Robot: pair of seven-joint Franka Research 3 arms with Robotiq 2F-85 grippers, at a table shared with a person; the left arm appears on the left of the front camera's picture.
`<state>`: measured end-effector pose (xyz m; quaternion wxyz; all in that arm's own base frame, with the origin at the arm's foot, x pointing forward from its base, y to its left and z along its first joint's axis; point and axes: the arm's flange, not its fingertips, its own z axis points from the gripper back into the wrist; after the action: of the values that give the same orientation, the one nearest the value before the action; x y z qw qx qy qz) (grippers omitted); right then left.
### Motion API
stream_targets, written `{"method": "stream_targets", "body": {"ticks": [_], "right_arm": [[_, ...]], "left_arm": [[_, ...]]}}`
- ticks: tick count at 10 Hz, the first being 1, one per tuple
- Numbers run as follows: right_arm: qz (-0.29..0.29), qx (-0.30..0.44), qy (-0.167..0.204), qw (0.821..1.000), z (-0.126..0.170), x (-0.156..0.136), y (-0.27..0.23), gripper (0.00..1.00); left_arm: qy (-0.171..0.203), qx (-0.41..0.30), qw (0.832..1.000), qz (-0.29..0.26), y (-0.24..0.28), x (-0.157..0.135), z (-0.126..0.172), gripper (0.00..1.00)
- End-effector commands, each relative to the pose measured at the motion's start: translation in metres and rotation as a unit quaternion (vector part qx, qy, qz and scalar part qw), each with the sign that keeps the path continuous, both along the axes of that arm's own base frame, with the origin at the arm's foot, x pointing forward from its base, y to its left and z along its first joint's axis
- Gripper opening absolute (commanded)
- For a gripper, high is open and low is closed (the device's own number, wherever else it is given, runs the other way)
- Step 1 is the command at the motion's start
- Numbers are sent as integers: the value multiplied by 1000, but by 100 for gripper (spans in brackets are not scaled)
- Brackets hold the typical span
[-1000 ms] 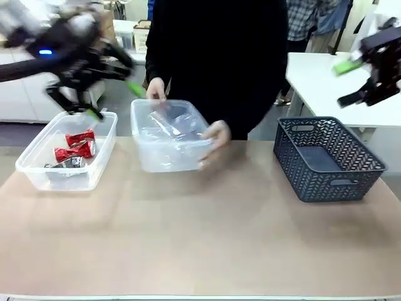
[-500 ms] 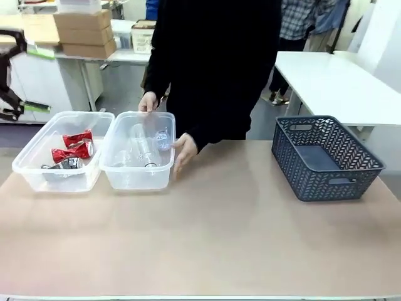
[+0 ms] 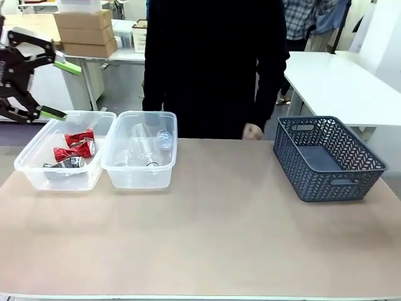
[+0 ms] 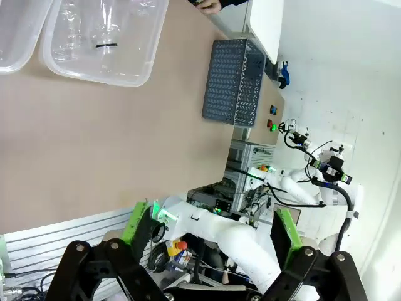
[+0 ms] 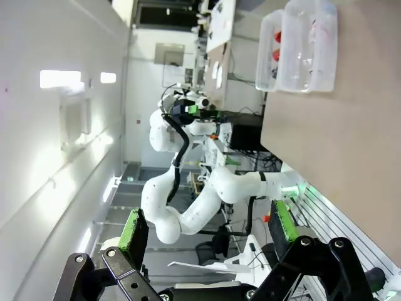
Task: Sort the waste into each basket.
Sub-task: Release the Organizing box you were holding.
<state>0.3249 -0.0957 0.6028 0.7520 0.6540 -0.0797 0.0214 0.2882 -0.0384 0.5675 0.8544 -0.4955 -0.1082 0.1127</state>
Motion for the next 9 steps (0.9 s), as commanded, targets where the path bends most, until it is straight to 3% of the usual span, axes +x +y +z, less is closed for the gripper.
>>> {"method": "stream_targets", "body": {"ticks": [1,9], "right_arm": [[4,-8,-13,1000,-4,-2,-5,100],[4,-8,-13,1000,-4,-2,-5,100]], "left_arm": [[-10,-7,1000,-8,5,0,1,100],[-10,-7,1000,-8,5,0,1,100]]}}
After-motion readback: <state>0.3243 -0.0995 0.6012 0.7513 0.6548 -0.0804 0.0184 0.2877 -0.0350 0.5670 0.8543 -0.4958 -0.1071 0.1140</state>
